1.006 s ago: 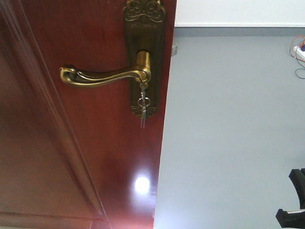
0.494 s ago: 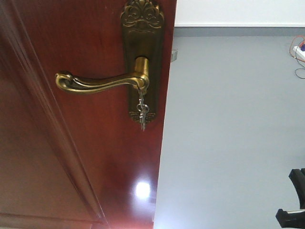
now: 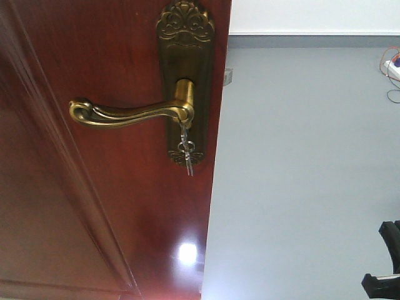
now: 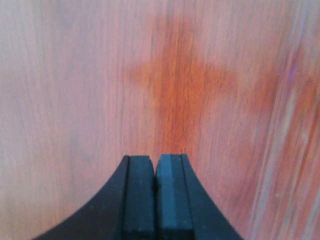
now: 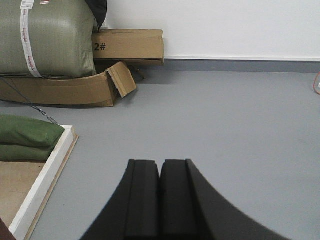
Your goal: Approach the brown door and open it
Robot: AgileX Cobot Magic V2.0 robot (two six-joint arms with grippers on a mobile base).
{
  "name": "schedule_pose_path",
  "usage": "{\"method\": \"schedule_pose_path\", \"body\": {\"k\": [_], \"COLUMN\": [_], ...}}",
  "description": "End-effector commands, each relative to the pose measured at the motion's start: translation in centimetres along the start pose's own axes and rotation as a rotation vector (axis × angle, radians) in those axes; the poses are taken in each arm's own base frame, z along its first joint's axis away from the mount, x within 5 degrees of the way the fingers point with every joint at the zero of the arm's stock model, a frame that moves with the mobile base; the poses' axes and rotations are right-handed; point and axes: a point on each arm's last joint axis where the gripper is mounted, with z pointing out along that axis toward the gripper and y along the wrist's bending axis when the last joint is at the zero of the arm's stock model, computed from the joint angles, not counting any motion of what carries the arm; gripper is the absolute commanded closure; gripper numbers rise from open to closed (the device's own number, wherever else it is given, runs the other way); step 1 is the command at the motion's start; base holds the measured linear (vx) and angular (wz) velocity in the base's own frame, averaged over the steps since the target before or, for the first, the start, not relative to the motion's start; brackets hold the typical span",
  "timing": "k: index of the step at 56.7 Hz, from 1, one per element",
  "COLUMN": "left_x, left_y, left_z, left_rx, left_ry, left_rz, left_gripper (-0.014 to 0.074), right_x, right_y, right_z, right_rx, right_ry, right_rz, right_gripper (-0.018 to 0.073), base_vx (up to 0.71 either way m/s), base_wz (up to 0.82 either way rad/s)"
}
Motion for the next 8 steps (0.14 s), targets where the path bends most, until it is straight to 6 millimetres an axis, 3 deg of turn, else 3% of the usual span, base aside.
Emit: {"method": "schedule_pose_path", "body": {"k": [1, 8], "left_x": [-1.30, -1.30], "left_y": [-0.25, -0.25], "left_z": [-0.24, -0.24], "left_rx": [0.023, 0.023], "left_ry": [-0.103, -0.103], "left_rz": [-0.021, -0.021], "left_gripper": [0.0600, 0.0600], "right_x": [-0.62, -0.62], "right_y": [-0.06, -0.06], "right_z": [-0.02, -0.02], "right_rx": [0.007, 0.007], "right_ry": [-0.080, -0.080], "right_rz": [-0.011, -0.011], "right_gripper": [0.0559, 0.0559], "base_vx": [0.00, 0.00], "base_wz": [0.00, 0.00]}}
